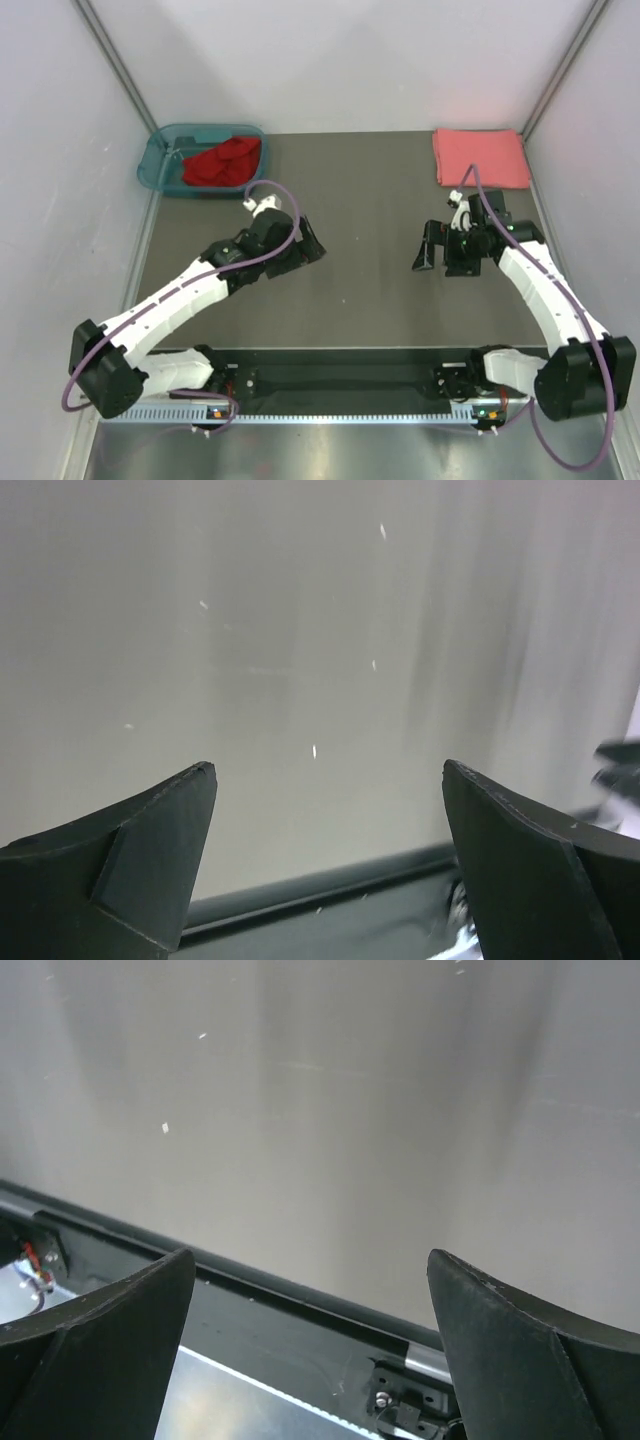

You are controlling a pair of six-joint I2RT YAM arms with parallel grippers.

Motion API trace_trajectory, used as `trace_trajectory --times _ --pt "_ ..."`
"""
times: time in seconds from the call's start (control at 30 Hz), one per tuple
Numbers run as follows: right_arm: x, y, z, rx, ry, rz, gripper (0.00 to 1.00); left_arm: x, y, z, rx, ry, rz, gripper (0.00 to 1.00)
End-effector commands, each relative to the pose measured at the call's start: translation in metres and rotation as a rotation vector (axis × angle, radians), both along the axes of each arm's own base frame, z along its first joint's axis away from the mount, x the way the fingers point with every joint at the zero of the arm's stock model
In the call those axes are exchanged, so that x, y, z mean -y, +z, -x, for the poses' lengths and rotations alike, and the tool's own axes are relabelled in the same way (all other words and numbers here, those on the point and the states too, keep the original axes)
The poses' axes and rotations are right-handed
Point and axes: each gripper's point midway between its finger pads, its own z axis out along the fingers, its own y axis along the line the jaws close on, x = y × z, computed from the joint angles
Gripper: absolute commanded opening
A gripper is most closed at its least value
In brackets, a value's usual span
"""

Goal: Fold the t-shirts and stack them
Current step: Grab the tshirt from the pile

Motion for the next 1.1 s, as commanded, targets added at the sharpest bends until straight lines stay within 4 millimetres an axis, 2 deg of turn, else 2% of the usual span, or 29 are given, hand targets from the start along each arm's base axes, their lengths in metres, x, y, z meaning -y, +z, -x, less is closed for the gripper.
trace_trajectory --times 0.0,0.13,0.23,0.33,0.43,0.47,0.5,0.53,0.7,0.73,0.8,0.83,0.93,1.0,1.03,1.07 --pt "-0.012 0.023 -0.003 0.134 0.047 -0.073 1.0 0.008 0.014 -0.002 0.069 -0.045 -0.039 0.99" --pt "-0.016 0.023 0.005 0.132 0.05 -0.108 1.0 0.012 0.04 -0.016 0.18 -0.076 -0.048 0.99" --pt "-0.018 0.026 0.009 0.135 0.053 -0.118 1.0 0.006 0.053 -0.028 0.206 -0.099 -0.1 0.99" --pt "-0.016 0.024 0.015 0.125 0.059 -0.104 1.0 -0.004 0.058 -0.038 0.18 -0.107 -0.133 0.98" --pt "-0.01 0.016 0.022 0.088 0.049 -0.074 1.0 -0.027 0.057 -0.048 0.142 -0.063 -0.171 0.97" --pt "-0.011 0.015 0.024 0.083 0.055 -0.072 1.0 -0.047 0.056 -0.057 0.128 -0.014 -0.172 0.97" --pt "-0.01 0.012 0.026 0.067 0.057 -0.069 1.0 -0.052 0.056 -0.06 0.114 -0.015 -0.146 0.97" --pt "-0.01 0.012 0.026 0.067 0.063 -0.065 1.0 -0.075 0.058 -0.073 0.115 0.034 -0.146 0.96" --pt "-0.009 0.012 0.02 0.061 0.074 -0.038 1.0 -0.118 0.064 -0.113 0.119 0.085 -0.199 0.98" --pt "-0.01 0.017 0.018 0.063 0.082 -0.036 1.0 -0.133 0.063 -0.131 0.098 0.115 -0.232 0.98" --pt "-0.013 0.021 0.015 0.062 0.095 -0.037 1.0 -0.148 0.06 -0.15 0.077 0.147 -0.257 0.97" --pt "-0.014 0.028 0.01 0.085 0.101 -0.039 1.0 -0.161 0.057 -0.17 0.074 0.169 -0.254 0.96" --pt "-0.015 0.036 -0.001 0.096 0.093 -0.026 1.0 -0.179 0.049 -0.209 0.085 0.183 -0.228 0.9" --pt "-0.015 0.036 -0.004 0.067 0.091 -0.021 1.0 -0.183 0.047 -0.23 0.1 0.181 -0.212 0.86" --pt "-0.016 0.044 -0.009 0.085 0.092 -0.022 1.0 -0.197 0.043 -0.249 0.1 0.198 -0.213 0.82" --pt "-0.016 0.045 -0.013 0.092 0.09 -0.016 1.0 -0.197 0.04 -0.259 0.103 0.189 -0.213 0.82"
